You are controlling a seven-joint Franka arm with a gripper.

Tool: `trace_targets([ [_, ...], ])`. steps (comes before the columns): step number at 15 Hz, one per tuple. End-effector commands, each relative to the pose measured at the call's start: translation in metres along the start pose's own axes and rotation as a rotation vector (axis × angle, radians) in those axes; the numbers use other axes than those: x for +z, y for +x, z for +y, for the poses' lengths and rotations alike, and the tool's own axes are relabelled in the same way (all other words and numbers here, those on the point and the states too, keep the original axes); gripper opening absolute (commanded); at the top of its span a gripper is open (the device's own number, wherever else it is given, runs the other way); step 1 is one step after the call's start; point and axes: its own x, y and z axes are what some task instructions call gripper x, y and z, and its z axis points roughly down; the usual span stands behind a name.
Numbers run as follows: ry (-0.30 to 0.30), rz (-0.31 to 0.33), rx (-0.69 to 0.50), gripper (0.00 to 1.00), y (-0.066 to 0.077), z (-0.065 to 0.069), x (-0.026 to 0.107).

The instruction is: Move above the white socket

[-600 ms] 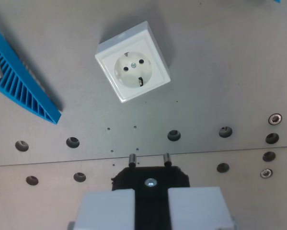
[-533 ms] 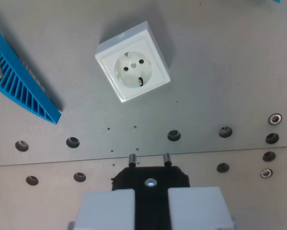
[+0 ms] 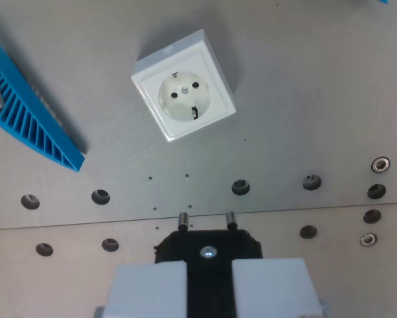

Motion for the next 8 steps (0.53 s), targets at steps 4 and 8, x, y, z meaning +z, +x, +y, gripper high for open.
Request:
trace_targets([
  [4,0.0,0.006,-0.043,0.0,0.0,-0.0003,0.0052],
  [8,0.0,0.018,-0.07,0.0,0.0001,-0.0007,0.011],
])
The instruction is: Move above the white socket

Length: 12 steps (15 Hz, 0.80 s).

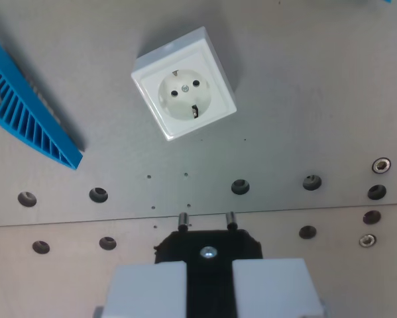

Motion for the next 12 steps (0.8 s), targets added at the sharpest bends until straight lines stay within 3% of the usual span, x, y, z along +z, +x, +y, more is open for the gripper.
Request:
trace_targets([
  [1,-0.001,0.031,-0.06,0.0,0.001,0.0,0.008],
  [12,-0.008,0.065,-0.174,0.0,-0.001,-0.003,0.04],
])
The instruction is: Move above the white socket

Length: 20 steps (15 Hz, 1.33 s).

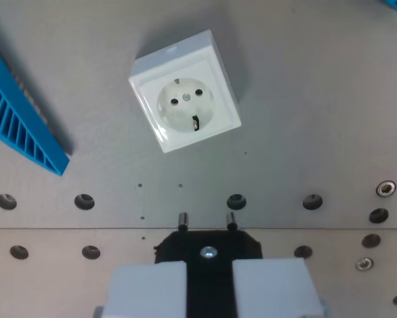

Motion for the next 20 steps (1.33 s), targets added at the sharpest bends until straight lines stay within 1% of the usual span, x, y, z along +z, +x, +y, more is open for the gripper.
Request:
trace_targets([
  [1,-0.014,0.09,-0.116,0.0,-0.005,-0.002,0.014],
  [9,-0.025,0.076,-0.208,0.0,-0.004,-0.005,0.042],
  [20,-0.038,0.074,-0.31,0.0,-0.003,-0.008,0.086],
])
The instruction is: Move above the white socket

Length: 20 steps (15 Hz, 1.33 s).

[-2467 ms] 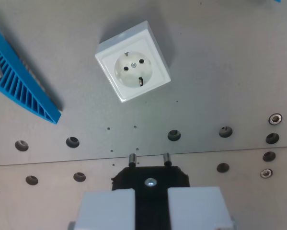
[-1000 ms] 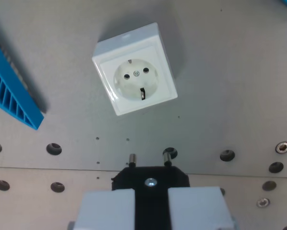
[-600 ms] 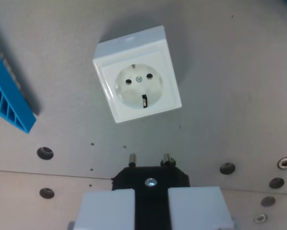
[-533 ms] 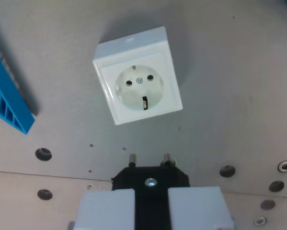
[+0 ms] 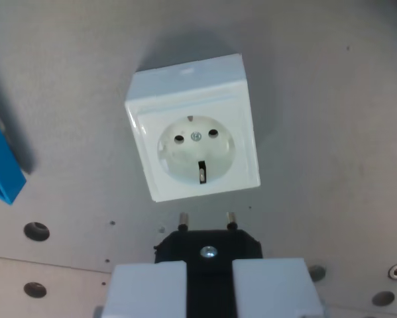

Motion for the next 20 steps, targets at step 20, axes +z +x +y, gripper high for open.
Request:
trace_targets([
  [20,-0.06,0.087,-0.156,0.0,-0.004,-0.008,0.051],
])
